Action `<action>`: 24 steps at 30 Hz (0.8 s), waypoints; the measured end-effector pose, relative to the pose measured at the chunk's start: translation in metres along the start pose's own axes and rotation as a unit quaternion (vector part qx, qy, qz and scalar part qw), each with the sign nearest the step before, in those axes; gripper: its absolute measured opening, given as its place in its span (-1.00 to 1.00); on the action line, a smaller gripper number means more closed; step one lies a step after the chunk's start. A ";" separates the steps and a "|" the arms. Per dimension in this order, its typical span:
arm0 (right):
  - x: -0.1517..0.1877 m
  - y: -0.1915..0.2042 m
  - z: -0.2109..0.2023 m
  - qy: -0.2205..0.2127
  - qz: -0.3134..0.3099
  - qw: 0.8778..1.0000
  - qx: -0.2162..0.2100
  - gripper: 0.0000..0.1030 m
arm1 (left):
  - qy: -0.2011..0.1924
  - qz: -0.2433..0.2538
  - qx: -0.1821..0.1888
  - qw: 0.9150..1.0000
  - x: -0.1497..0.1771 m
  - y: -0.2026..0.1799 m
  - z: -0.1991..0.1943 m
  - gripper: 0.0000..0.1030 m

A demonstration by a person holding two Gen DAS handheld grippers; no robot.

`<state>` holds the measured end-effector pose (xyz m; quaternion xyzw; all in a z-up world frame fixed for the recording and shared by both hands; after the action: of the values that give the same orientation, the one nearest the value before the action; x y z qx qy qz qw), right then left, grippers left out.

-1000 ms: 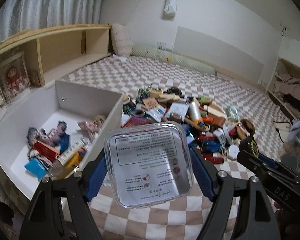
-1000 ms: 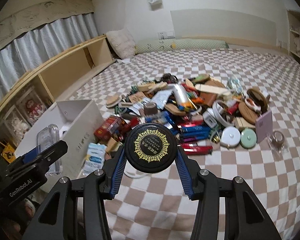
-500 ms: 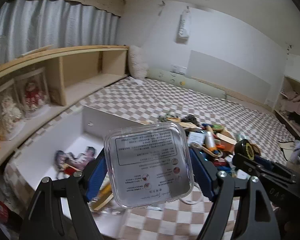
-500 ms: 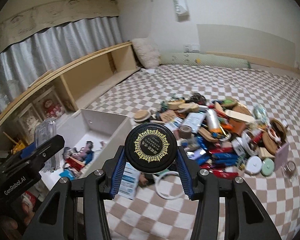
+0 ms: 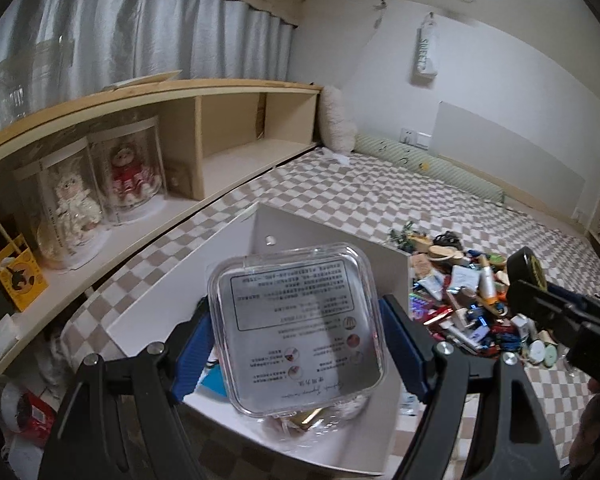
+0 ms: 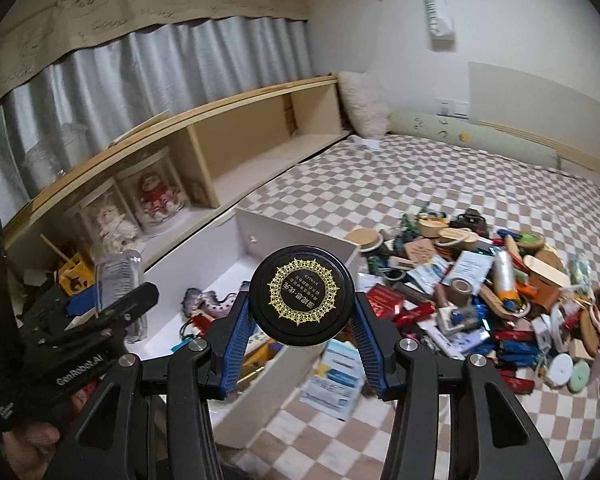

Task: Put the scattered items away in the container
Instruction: 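Carry the clear box with the left gripper while the right gripper carries the compact into the white box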

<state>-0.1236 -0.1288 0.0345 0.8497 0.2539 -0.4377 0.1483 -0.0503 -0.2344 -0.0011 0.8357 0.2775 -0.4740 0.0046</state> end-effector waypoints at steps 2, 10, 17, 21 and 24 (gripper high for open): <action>-0.001 0.009 0.007 0.006 -0.006 1.000 -0.006 -0.02 | 0.005 -0.004 -0.006 1.000 0.000 0.009 0.005 0.53; 0.016 0.040 0.047 0.046 -0.024 0.998 -0.042 -0.02 | 0.038 -0.012 -0.028 0.999 0.005 0.040 0.036 0.53; 0.033 0.069 0.083 0.086 -0.052 0.993 -0.070 -0.02 | 0.096 -0.016 -0.055 0.994 0.015 0.067 0.079 0.53; 0.040 0.081 0.104 0.110 -0.062 0.988 -0.092 -0.02 | 0.131 -0.004 -0.057 0.990 0.019 0.074 0.100 0.53; 0.045 0.089 0.118 0.128 -0.076 0.984 -0.100 -0.02 | 0.140 0.027 -0.071 0.987 0.017 0.074 0.112 0.53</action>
<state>-0.1306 -0.2447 -0.0677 0.8579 0.3768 -0.3078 0.1653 -0.0973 -0.3195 -0.0947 0.8984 0.2857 -0.3314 0.0376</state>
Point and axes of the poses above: each gripper's, at about its wrist camera, not at the fingertips, and z roughly the way its jaws point, y to its left, x to its underside, the point moved 6 cm from there along z, roughly the way its jaws point, and after that the axes turned 11 degrees about -z, right-handed, at the moved point
